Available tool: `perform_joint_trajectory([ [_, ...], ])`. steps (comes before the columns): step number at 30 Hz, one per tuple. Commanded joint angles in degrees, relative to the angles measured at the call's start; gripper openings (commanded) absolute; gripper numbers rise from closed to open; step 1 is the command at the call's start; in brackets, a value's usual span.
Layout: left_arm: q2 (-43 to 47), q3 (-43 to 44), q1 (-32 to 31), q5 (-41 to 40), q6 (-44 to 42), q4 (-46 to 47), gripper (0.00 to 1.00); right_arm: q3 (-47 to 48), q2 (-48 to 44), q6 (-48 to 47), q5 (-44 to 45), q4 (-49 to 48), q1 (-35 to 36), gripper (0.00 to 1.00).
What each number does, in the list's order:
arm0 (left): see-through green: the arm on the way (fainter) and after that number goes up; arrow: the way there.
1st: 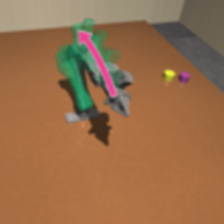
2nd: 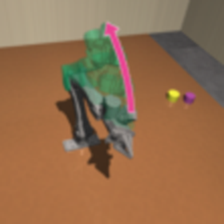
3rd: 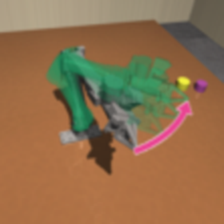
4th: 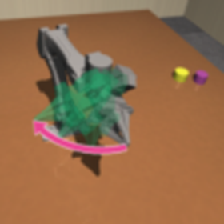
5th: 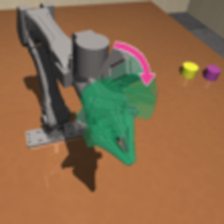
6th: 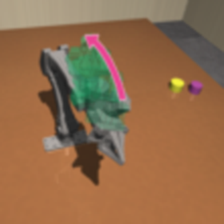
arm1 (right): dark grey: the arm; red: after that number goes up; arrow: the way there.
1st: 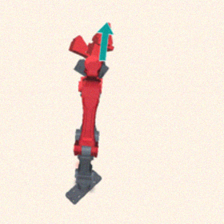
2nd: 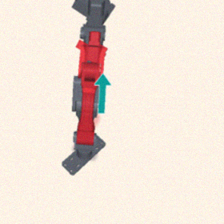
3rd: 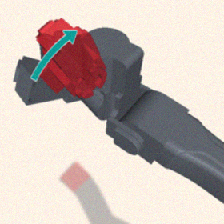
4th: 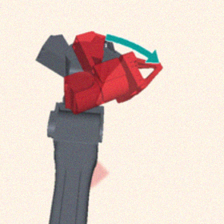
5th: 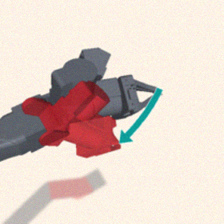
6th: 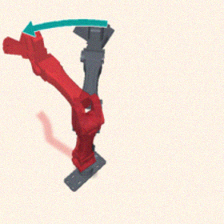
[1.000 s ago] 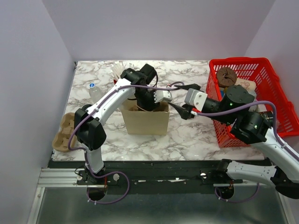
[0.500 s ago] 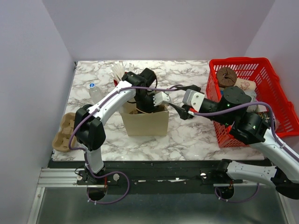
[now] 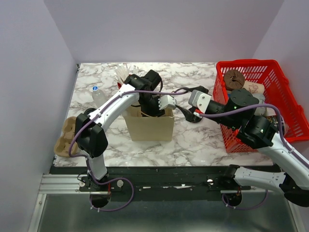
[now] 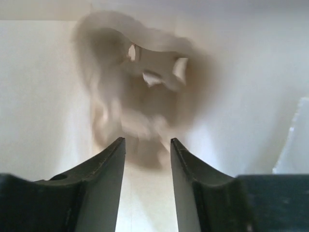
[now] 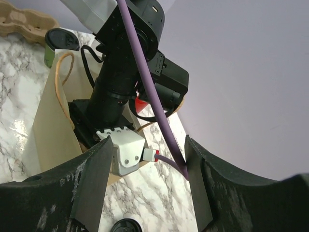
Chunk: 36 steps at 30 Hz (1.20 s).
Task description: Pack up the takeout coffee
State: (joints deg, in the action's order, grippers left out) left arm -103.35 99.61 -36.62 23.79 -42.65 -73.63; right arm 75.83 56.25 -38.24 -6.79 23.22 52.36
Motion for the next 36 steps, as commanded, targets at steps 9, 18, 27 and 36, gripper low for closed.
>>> perform_joint_trajectory([
  [9, 4.03, 6.90, -0.38, 4.86, 3.63, 0.59, 0.60, 0.98, 0.44, 3.34, 2.30, -0.02, -1.56, 0.71],
  [18, 5.61, 22.44, 0.93, 6.71, 11.70, 0.85, 0.70, 4.67, 3.15, 9.05, 5.03, -1.08, -4.98, 0.72],
  [27, 9.13, 22.66, 11.04, 6.80, 15.95, 2.08, 0.74, 11.26, 11.86, 16.97, -6.29, 2.52, -14.12, 0.74],
  [36, 14.84, 13.61, 15.43, 7.51, 16.27, 6.73, 0.74, 18.38, 27.22, 11.00, -24.49, 12.72, -15.53, 0.79],
])
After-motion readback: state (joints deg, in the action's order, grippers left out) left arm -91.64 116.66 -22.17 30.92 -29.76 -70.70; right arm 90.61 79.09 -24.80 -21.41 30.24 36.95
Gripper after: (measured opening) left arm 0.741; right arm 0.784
